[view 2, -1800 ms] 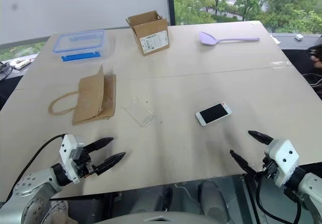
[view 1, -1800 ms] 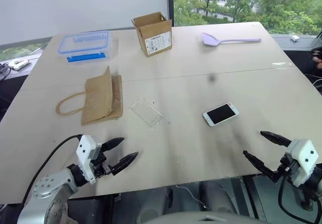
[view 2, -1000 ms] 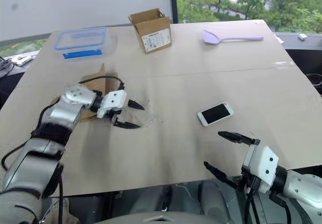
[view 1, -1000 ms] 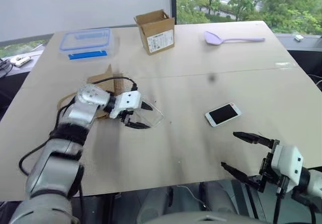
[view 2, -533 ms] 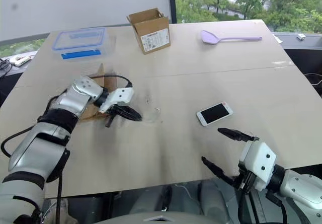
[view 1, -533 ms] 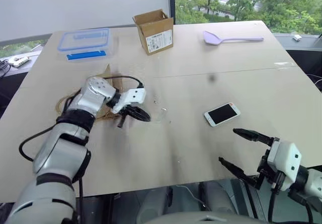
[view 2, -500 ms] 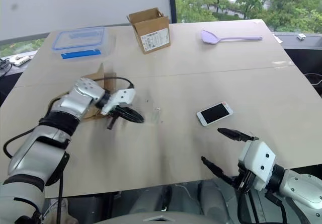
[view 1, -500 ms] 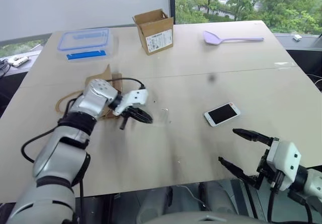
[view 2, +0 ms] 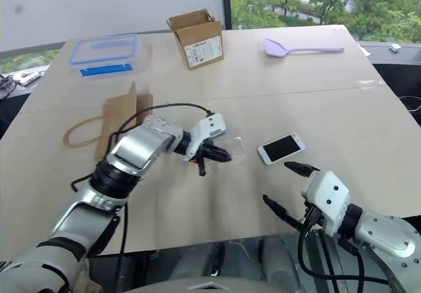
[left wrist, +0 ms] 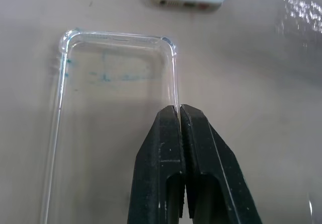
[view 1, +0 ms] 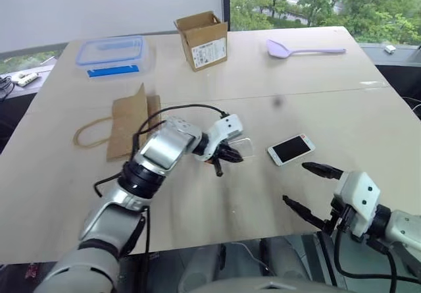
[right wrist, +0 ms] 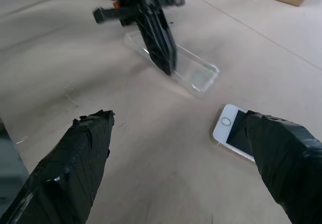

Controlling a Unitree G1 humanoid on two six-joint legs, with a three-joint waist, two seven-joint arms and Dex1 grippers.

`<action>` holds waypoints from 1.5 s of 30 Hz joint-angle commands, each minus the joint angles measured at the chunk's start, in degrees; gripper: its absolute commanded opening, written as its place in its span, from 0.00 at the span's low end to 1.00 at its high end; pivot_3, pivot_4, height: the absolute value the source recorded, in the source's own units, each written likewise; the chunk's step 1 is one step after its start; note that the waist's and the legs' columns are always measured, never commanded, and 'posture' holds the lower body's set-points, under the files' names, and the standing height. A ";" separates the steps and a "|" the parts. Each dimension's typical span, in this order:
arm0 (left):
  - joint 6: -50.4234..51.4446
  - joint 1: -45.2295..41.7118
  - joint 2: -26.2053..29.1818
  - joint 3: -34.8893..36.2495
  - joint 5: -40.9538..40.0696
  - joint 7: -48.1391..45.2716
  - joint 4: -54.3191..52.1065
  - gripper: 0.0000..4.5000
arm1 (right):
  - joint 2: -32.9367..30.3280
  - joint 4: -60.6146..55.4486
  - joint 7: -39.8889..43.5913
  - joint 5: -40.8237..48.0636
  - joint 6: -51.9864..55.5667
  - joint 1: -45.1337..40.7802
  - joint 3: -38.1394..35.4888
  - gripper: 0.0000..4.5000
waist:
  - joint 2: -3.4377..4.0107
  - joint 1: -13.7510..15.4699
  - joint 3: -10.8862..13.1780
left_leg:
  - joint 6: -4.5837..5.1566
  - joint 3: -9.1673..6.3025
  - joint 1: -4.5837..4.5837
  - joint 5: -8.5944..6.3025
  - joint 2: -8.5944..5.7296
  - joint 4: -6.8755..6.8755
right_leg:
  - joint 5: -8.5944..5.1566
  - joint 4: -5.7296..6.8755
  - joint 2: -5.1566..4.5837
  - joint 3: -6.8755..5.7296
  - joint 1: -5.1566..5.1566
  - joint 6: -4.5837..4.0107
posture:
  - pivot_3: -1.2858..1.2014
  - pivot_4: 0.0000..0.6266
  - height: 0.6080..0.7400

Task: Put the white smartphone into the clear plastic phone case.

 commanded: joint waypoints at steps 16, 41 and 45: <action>-4.52 -0.49 -0.68 1.71 -4.97 -0.07 -0.34 0.70 | 1.19 0.51 -2.29 -2.13 0.14 -1.59 -1.03 1.00 | 0.01 -0.33 -0.01 | -0.05 0.03 -0.02 0.02 0.00 -0.02 | 0.00 0.00 -0.03 0.04 -0.06 0.00 | 0.52 0.24 1.00; -21.87 36.37 8.70 33.65 -26.71 1.78 -21.22 0.99 | -8.14 71.96 42.19 -18.69 -26.08 -62.82 25.56 1.00 | 0.12 -0.23 0.18 | -0.04 0.25 -0.12 -0.01 0.04 -0.15 | 0.04 -0.07 -0.18 0.24 -0.33 -0.06 | 0.52 0.24 1.00; -22.71 39.48 9.52 33.51 -27.51 2.16 -23.56 0.99 | -5.52 79.78 44.42 -22.33 -32.63 -67.41 27.88 1.00 | 0.12 -0.22 0.18 | -0.05 0.24 -0.19 -0.01 0.02 -0.16 | 0.04 -0.08 -0.20 0.23 -0.38 -0.07 | 0.52 0.24 1.00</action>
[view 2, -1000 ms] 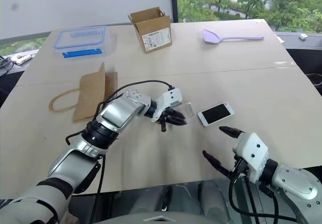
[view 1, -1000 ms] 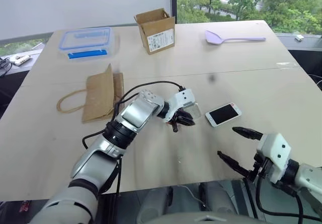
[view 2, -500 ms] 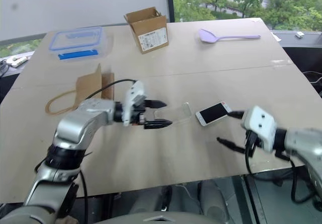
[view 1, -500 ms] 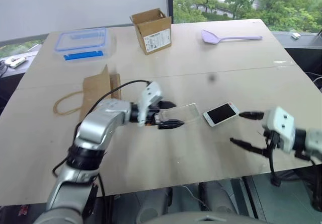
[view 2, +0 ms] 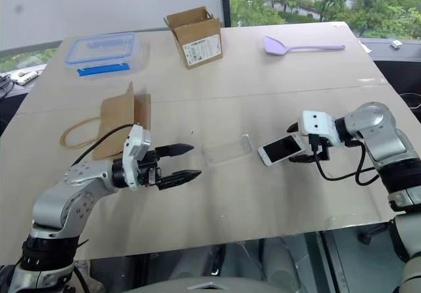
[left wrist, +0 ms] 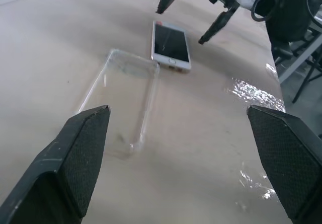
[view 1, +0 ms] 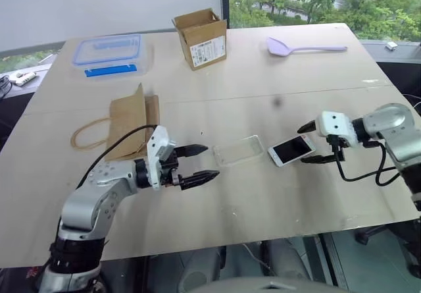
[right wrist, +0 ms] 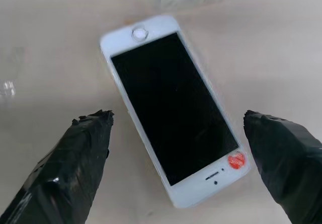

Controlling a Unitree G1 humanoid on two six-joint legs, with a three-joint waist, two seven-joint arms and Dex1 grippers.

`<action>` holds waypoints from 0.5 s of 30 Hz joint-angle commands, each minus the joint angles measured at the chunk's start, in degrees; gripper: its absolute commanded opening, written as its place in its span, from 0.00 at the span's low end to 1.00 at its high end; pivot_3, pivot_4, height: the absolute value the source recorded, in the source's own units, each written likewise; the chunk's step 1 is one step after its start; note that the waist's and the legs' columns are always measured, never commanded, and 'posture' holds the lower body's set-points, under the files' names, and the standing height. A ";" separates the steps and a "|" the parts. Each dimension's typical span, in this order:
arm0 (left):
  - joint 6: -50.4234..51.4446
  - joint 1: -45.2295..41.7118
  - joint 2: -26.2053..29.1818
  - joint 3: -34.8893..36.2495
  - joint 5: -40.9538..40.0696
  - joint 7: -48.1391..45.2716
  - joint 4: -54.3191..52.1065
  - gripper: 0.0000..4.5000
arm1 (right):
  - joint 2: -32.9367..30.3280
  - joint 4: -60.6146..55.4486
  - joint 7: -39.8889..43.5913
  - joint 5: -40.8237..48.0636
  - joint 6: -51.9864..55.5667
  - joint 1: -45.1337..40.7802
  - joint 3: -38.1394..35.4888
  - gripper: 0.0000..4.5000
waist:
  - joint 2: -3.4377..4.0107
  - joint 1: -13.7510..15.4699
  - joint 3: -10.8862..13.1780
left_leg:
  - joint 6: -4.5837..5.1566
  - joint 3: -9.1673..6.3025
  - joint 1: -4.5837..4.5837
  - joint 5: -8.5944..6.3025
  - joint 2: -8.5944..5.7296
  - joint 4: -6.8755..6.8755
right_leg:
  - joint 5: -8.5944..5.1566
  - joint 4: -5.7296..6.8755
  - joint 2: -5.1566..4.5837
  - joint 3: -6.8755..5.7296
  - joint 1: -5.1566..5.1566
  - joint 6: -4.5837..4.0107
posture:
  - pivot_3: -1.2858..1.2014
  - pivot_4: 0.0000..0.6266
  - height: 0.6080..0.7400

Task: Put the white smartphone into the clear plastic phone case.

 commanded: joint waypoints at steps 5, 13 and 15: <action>-3.19 4.22 1.56 1.29 -1.90 0.36 -4.66 0.99 | 4.02 10.70 1.91 -3.77 -6.37 -7.25 0.80 1.00 | 0.02 -0.19 0.01 | 0.00 0.04 0.04 0.00 0.01 0.00 | 0.01 0.04 0.04 0.06 0.00 -0.01 | 0.52 0.24 1.00; -4.33 7.29 1.82 0.57 -2.73 1.29 -6.56 0.99 | 8.30 19.97 3.87 -8.67 -8.65 -10.85 3.77 1.00 | 0.04 -0.52 -0.01 | 0.00 0.15 0.15 0.00 0.02 0.01 | 0.01 0.08 0.10 0.15 0.04 -0.02 | 0.52 0.24 1.00; -4.45 9.09 1.95 1.45 -3.50 1.24 -7.63 0.99 | 8.94 22.29 4.56 -9.56 -9.60 -11.90 4.28 1.00 | 0.04 -0.94 -0.01 | -0.01 0.16 0.23 0.00 0.05 0.00 | 0.01 0.10 0.11 0.17 0.08 -0.02 | 0.52 0.24 1.00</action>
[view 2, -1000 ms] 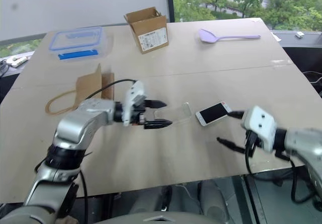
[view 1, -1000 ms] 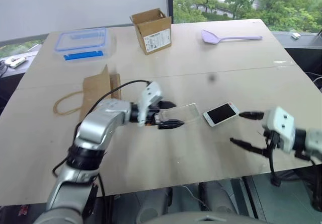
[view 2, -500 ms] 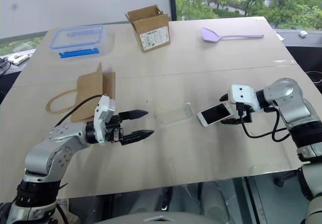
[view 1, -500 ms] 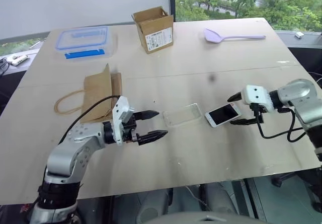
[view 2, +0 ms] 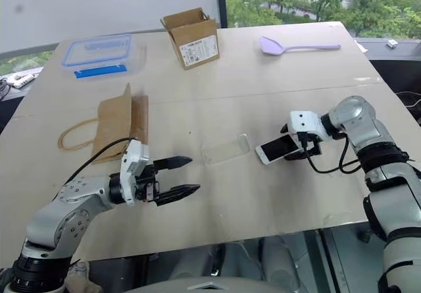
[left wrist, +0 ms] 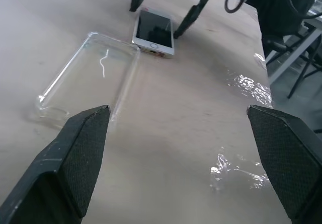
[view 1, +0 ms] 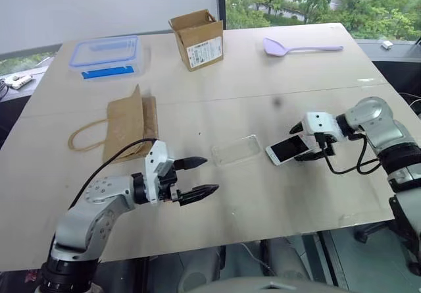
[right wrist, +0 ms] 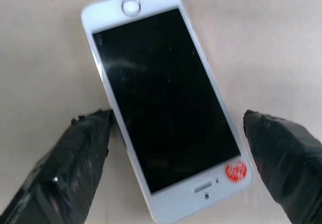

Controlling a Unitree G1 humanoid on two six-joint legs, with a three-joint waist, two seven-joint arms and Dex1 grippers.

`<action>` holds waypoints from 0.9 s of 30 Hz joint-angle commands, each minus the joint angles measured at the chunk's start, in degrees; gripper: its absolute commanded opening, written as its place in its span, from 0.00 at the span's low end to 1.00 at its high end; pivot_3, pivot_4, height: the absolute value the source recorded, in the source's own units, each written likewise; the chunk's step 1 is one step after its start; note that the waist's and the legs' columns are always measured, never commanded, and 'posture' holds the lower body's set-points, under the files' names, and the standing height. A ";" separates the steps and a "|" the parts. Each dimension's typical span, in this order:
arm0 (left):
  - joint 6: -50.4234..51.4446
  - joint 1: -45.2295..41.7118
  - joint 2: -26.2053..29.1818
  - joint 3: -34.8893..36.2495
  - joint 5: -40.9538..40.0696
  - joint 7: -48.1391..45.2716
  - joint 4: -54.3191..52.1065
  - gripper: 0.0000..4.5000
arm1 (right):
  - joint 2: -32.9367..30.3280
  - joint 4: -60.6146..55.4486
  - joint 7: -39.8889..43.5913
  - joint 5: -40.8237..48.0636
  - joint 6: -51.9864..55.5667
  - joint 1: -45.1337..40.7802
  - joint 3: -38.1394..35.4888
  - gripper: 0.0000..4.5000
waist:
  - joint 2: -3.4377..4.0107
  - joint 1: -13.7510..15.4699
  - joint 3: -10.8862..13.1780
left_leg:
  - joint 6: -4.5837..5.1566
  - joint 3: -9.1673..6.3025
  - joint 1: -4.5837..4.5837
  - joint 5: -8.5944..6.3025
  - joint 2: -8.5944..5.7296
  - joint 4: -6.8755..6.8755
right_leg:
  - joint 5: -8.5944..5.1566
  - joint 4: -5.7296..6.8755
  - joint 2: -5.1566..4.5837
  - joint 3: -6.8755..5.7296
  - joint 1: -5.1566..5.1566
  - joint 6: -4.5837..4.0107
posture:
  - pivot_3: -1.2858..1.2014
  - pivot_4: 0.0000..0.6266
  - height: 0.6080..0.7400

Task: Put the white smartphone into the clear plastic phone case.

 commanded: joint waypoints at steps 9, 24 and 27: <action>-12.28 15.38 -1.61 5.23 -0.82 -1.44 -4.02 0.99 | -0.04 -0.43 1.13 -2.26 0.09 1.61 0.20 1.00 | 0.03 -0.64 -0.02 | 0.02 0.00 0.09 -0.02 0.01 -0.03 | 0.00 -0.01 -0.10 0.02 0.08 -0.01 | 0.52 0.24 1.00; -16.00 14.28 -1.38 1.75 0.46 -0.72 -0.45 0.99 | -6.00 -21.78 -4.68 -4.13 24.93 12.67 -2.55 1.00 | 0.03 0.93 -0.09 | 0.10 -0.05 0.04 -0.07 -0.02 -0.06 | -0.01 -0.09 -0.12 -0.05 0.08 -0.01 | 0.52 0.24 1.00; -14.74 13.29 -1.27 1.37 -0.12 0.00 -1.13 0.99 | -8.66 -28.72 -3.67 -3.13 34.28 15.91 -3.03 1.00 | 0.07 1.48 -0.12 | 0.14 -0.07 0.02 -0.09 -0.03 -0.05 | -0.01 -0.09 -0.14 -0.08 0.09 -0.01 | 0.52 0.24 1.00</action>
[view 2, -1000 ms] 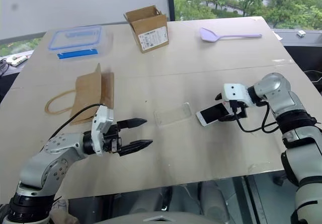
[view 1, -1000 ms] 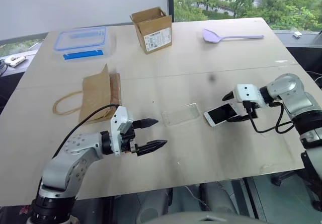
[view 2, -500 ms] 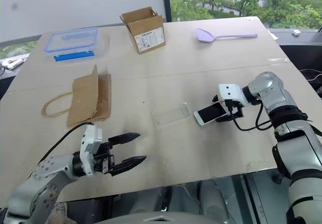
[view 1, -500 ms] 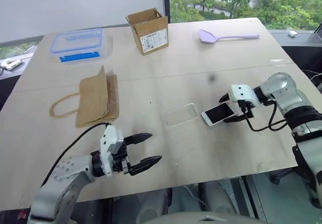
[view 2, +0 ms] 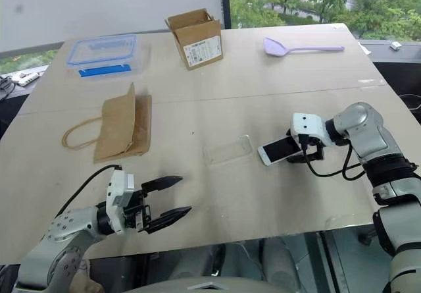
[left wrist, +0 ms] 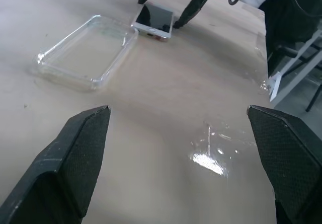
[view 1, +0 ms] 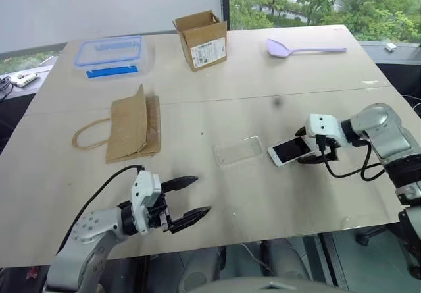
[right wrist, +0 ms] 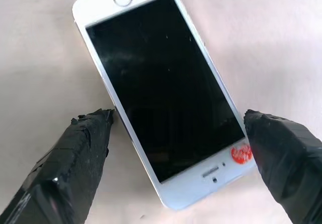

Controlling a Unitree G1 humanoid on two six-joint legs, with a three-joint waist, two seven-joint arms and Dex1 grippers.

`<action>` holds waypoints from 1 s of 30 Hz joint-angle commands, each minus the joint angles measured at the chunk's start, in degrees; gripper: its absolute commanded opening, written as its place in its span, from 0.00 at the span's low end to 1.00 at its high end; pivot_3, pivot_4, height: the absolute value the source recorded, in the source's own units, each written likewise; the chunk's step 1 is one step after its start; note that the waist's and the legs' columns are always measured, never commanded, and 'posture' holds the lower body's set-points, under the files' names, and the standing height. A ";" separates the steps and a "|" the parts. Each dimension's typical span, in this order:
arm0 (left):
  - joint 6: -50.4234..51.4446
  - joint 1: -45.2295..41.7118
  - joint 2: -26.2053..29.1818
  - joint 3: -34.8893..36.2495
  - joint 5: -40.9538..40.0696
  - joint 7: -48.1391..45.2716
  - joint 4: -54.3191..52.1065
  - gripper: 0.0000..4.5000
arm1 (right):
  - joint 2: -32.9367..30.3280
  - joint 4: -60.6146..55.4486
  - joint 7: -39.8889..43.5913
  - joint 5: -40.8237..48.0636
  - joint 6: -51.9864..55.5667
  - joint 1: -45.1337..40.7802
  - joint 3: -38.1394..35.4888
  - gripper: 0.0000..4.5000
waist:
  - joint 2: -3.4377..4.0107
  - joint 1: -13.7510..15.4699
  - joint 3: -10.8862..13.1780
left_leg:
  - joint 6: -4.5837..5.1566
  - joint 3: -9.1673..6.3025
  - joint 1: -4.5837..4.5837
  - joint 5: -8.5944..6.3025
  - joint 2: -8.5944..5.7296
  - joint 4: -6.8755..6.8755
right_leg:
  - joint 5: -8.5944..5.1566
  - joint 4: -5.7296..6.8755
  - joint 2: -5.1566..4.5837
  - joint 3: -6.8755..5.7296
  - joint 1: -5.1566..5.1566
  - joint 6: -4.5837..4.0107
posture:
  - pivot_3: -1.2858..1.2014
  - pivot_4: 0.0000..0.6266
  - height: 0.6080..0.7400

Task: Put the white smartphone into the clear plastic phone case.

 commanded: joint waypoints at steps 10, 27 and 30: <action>1.17 -1.19 0.02 -1.55 -1.60 1.65 -1.37 0.99 | -7.72 -26.49 1.87 6.31 33.19 12.32 -0.79 1.00 | 0.03 1.21 -0.03 | -0.04 -0.25 -0.23 0.01 -0.01 0.00 | -0.01 -0.21 -0.19 -0.30 -0.02 0.00 | 0.52 0.24 1.00; -0.08 0.56 0.32 -0.98 -1.67 1.40 -0.81 0.99 | -11.86 -36.12 -6.00 21.32 34.69 17.27 -14.88 1.00 | 0.27 0.99 0.11 | -0.06 -0.45 -0.69 -0.04 -0.02 0.09 | 0.01 -0.43 -0.20 -0.57 -0.23 0.02 | 0.52 0.24 1.00; 0.08 0.48 0.42 -0.91 -1.84 1.54 -0.91 0.99 | -12.15 -31.72 -9.63 17.94 32.13 15.43 -12.58 1.00 | 0.27 0.69 0.11 | -0.06 -0.33 -0.67 -0.04 -0.02 0.11 | 0.01 -0.41 -0.20 -0.46 -0.25 0.03 | 0.52 0.24 1.00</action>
